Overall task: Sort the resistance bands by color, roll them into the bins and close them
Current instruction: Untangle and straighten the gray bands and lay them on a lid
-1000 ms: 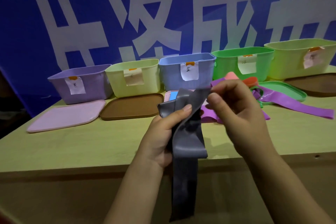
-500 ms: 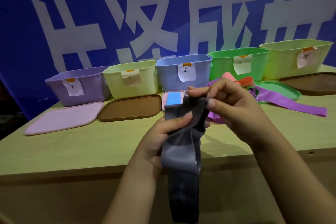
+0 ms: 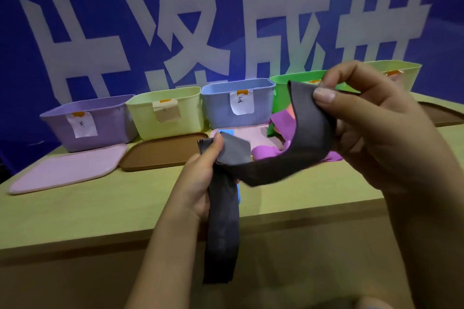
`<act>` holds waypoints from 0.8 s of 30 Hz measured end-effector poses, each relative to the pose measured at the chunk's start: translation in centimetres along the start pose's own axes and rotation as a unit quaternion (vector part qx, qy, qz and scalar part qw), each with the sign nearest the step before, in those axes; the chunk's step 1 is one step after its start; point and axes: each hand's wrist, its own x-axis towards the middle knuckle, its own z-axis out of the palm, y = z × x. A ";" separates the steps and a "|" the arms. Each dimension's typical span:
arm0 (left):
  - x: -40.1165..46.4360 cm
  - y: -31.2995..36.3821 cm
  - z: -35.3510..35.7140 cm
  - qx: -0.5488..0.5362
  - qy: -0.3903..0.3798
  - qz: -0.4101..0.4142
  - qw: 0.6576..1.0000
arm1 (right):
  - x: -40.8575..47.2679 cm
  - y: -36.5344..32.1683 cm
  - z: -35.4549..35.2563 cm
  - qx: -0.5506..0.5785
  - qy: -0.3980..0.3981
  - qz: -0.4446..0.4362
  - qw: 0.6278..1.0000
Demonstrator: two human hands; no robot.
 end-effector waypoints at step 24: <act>-4.2 0.3 6.0 0.018 -0.010 0.138 0.990 | -1.5 7.0 3.7 0.038 0.085 -0.079 0.993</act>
